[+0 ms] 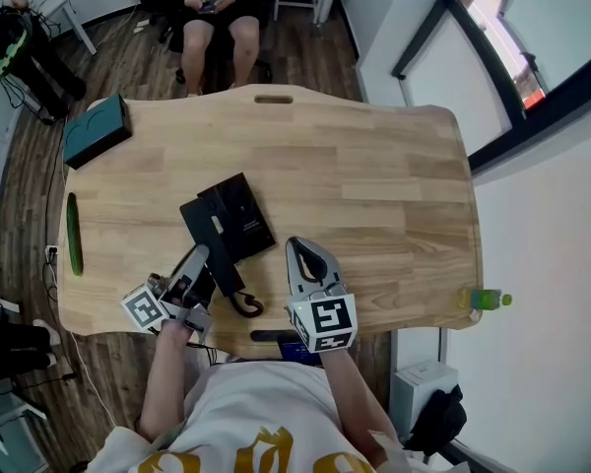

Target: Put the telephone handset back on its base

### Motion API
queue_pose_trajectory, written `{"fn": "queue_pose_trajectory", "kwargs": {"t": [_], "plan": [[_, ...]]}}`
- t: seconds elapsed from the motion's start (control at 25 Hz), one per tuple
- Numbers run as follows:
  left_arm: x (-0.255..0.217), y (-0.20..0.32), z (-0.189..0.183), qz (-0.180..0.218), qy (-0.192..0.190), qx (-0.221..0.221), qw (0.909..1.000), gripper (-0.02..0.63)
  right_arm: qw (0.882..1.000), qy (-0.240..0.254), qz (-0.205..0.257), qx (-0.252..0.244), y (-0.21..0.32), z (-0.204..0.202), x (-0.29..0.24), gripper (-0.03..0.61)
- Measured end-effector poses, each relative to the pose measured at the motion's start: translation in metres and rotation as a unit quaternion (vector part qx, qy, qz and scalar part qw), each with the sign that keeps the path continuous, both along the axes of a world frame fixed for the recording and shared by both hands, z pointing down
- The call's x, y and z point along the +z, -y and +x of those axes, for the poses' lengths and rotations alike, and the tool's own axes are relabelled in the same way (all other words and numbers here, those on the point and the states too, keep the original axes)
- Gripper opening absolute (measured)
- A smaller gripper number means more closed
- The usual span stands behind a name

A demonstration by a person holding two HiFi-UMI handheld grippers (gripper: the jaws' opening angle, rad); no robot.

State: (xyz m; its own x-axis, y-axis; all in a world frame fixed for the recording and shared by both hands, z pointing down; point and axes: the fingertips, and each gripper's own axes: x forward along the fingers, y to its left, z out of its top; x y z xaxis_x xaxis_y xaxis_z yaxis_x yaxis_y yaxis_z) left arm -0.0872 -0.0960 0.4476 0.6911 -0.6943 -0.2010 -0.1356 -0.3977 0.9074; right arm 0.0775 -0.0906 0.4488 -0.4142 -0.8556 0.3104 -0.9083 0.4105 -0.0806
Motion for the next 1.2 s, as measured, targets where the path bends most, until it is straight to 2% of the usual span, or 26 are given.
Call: {"fn": "queue_pose_trajectory", "kwargs": {"t": [0.08,0.2,1.2], "plan": [[0.003,0.003,-0.001,-0.001,-0.005,-0.003,1.0000,0.074,1.000,-0.001,-0.005,-0.001,0.003,0.000,0.003,0.005],[0.015,0.007,0.000,-0.009,0.010,0.001,0.9999,0.074,1.000,-0.002,-0.012,-0.003,0.008,-0.001,0.009,0.005],[0.078,0.027,-0.001,-0.061,0.015,-0.029,0.9976,0.075,0.997,-0.016,-0.069,-0.031,0.039,-0.009,0.061,0.005]]}}
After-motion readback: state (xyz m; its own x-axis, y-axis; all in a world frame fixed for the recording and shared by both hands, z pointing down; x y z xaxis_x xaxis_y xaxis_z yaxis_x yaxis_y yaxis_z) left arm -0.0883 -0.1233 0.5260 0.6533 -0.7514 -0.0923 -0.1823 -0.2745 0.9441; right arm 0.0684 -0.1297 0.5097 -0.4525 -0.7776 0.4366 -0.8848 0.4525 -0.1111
